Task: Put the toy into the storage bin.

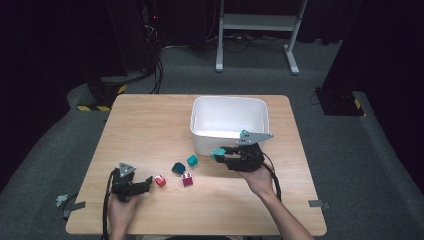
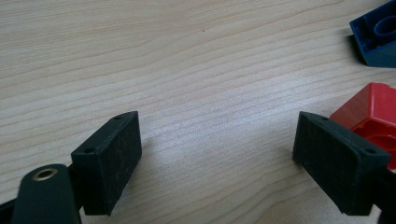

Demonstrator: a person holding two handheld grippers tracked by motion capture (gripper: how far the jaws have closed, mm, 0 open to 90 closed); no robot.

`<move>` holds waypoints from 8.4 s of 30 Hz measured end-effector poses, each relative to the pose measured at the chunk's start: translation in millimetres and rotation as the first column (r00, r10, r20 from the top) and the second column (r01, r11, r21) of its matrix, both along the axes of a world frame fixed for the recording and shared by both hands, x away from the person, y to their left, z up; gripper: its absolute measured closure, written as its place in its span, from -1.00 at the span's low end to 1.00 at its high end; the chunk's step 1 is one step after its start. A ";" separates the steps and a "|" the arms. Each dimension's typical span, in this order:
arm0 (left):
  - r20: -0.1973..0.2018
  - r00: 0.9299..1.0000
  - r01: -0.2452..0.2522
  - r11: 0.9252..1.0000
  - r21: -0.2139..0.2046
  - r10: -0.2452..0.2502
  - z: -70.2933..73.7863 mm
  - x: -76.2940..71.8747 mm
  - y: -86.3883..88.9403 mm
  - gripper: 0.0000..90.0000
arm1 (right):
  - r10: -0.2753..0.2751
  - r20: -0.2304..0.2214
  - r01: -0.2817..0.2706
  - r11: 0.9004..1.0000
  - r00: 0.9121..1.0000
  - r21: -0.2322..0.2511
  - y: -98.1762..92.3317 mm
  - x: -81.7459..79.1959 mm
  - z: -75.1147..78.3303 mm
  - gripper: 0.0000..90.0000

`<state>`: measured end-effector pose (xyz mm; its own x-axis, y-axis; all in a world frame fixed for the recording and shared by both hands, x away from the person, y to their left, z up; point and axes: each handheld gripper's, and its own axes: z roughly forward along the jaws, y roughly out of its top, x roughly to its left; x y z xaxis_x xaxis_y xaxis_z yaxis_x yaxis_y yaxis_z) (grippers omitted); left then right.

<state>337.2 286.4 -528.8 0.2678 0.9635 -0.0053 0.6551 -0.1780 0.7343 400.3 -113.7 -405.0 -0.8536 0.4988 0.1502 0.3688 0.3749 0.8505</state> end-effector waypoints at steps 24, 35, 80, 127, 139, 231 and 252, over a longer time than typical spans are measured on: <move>0.000 1.000 0.000 1.000 0.000 0.000 0.0 0.0 0.0 -0.66 | -0.109 0.018 0.109 0.994 0.994 0.009 -15.4 36.4 39.1 0.31; 0.000 1.000 0.000 1.000 0.000 0.000 0.0 0.0 0.0 -0.66 | -0.163 0.003 0.163 0.986 0.987 -0.021 -15.7 56.5 39.8 0.31; 0.000 1.000 0.000 1.000 0.000 0.000 0.0 0.0 0.1 -0.66 | -0.146 0.047 0.148 0.989 0.988 -0.029 0.0 37.8 32.9 0.08; 0.000 1.000 0.000 1.000 0.000 0.000 0.0 0.0 0.1 -0.66 | 0.023 -0.078 -0.026 0.999 0.997 -0.041 68.5 -0.7 -59.3 0.04; 0.000 1.000 0.000 1.000 0.000 0.000 0.0 0.0 0.1 -0.66 | 0.054 -0.112 -0.062 0.996 0.992 -0.069 93.9 -3.9 -83.3 0.01; 0.000 1.000 0.000 1.000 0.000 0.000 0.0 0.0 0.1 -0.66 | 0.006 0.001 -0.006 0.998 1.000 -0.061 34.2 1.7 -21.5 0.12; 0.000 1.000 0.000 1.000 0.000 0.000 0.0 0.0 0.1 -0.66 | -0.070 0.062 0.070 0.998 0.996 -0.001 -0.8 18.4 31.9 0.13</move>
